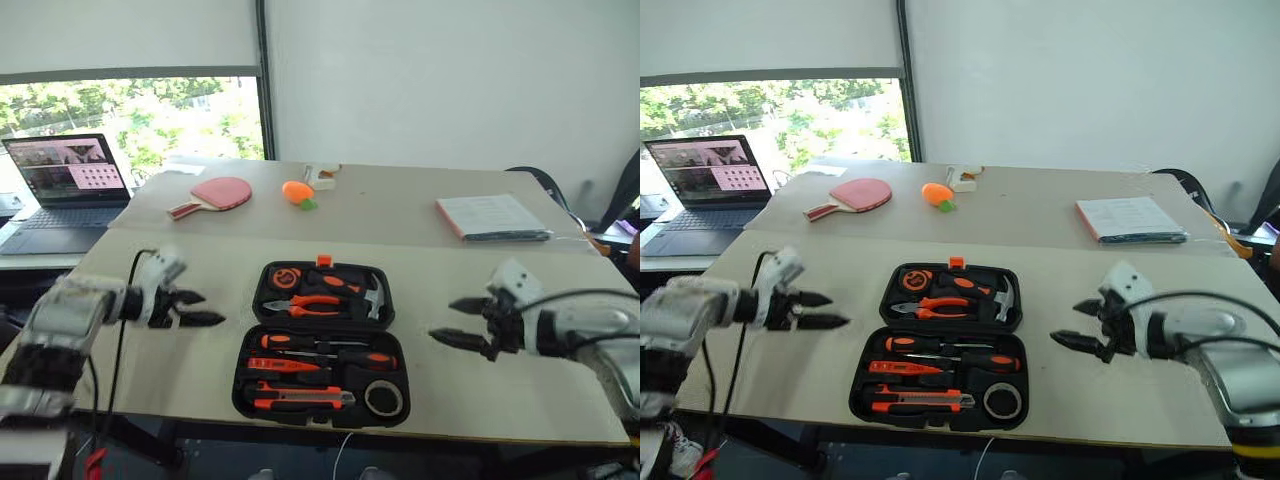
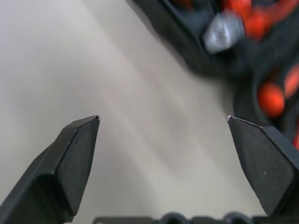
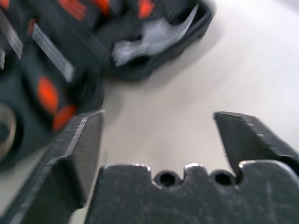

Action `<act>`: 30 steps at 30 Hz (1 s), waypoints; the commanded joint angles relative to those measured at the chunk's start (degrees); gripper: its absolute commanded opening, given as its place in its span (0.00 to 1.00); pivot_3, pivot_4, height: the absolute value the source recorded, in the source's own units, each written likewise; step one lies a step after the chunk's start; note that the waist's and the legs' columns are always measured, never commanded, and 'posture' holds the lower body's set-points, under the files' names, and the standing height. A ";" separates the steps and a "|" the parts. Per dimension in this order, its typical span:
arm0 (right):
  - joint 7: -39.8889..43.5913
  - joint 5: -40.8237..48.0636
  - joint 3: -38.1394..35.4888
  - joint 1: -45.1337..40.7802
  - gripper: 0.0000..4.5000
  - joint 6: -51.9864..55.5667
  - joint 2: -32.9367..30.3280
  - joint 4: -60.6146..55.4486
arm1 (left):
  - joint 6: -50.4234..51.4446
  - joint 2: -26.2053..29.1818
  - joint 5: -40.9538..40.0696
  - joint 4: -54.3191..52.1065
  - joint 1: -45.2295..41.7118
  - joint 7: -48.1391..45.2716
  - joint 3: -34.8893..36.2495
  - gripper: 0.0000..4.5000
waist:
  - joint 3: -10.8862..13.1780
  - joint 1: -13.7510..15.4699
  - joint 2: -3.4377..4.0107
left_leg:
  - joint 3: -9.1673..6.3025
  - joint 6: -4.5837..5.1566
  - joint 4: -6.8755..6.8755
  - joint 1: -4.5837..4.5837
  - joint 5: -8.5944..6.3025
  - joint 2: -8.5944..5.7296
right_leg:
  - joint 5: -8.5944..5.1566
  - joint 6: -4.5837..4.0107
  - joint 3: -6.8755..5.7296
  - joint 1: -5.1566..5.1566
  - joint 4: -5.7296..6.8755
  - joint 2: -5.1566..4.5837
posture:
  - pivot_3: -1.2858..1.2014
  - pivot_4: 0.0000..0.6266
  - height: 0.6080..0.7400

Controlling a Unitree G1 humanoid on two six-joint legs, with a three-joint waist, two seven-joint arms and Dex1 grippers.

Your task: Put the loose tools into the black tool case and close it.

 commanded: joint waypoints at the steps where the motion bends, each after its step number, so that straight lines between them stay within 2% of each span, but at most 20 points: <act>1: -3.22 2.24 0.61 -5.02 0.98 7.21 1.92 3.14 | 13.28 -2.75 -1.56 -0.22 -4.39 5.08 -0.51 1.00 | -0.01 -0.19 -0.02 | -0.02 0.05 -0.01 -0.01 -0.04 0.01 | -0.01 0.00 0.00 -0.01 0.00 -0.01 | 0.52 0.24 1.00; 6: -5.97 4.42 2.72 -12.18 0.98 15.93 6.09 7.78 | 21.52 -7.11 -0.72 -1.36 -7.07 12.21 -1.65 1.00 | -0.01 -0.84 -0.02 | -0.30 0.07 -0.06 -0.34 -0.06 0.00 | -0.01 0.01 0.02 -0.32 0.03 -0.05 | 0.52 0.24 1.00; 9: -7.88 4.77 3.04 -14.94 0.83 18.28 8.75 10.24 | 23.65 -8.61 -2.28 -1.86 -6.93 13.91 -0.23 1.00 | -0.01 -0.86 -0.02 | -0.33 0.07 -0.07 -0.32 -0.06 -0.03 | -0.01 0.01 0.03 -0.34 0.01 -0.10 | 0.52 0.24 1.00; 12: -8.74 3.84 4.45 -15.66 0.60 18.09 9.33 11.35 | 23.53 -9.03 -2.65 -2.97 -6.16 15.51 -1.12 1.00 | -0.01 -0.67 -0.02 | -0.34 0.05 -0.07 -0.31 -0.04 -0.03 | -0.01 0.01 0.03 -0.34 0.02 -0.15 | 0.52 0.24 1.00; 13: -9.10 3.29 5.14 -15.77 0.53 17.74 9.36 11.82 | 23.27 -9.40 -2.86 -3.36 -5.91 16.17 -1.15 0.94 | -0.01 -0.63 -0.02 | -0.34 0.03 -0.06 -0.30 -0.04 -0.04 | 0.00 0.01 0.03 -0.33 0.03 -0.16 | 0.52 0.24 1.00; 14: -9.57 3.09 5.45 -15.94 0.52 17.76 9.59 12.33 | 23.03 -9.79 -3.03 -3.71 -5.68 16.75 -1.28 0.89 | -0.01 -0.39 -0.02 | -0.34 0.03 -0.06 -0.31 -0.03 -0.04 | 0.00 0.02 0.02 -0.32 0.03 -0.17 | 0.52 0.24 1.00; 15: -9.86 3.09 5.61 -16.07 0.52 17.83 9.78 12.64 | 22.75 -10.04 -3.17 -3.96 -5.53 17.18 -1.48 0.77 | -0.01 -0.35 -0.02 | -0.34 0.01 -0.06 -0.30 -0.02 -0.06 | 0.01 0.03 0.02 -0.32 0.03 -0.22 | 0.52 0.24 1.00; 16: -9.99 3.33 5.64 -16.20 0.52 18.01 10.00 12.86 | 22.52 -10.31 -3.22 -4.06 -5.45 17.58 -1.84 0.75 | -0.01 -0.29 -0.02 | -0.34 0.01 -0.06 -0.30 -0.02 -0.07 | 0.01 0.03 0.02 -0.32 0.03 -0.23 | 0.52 0.24 1.00; 30: -11.61 3.93 8.56 -19.37 0.52 20.53 13.41 15.47 | 19.88 -11.31 -3.91 -2.02 -5.41 18.83 -2.15 0.75 | -0.01 -0.50 -0.02 | -0.35 0.00 -0.07 -0.29 -0.02 -0.15 | 0.03 0.04 0.02 -0.33 0.03 -0.24 | 0.52 0.24 1.00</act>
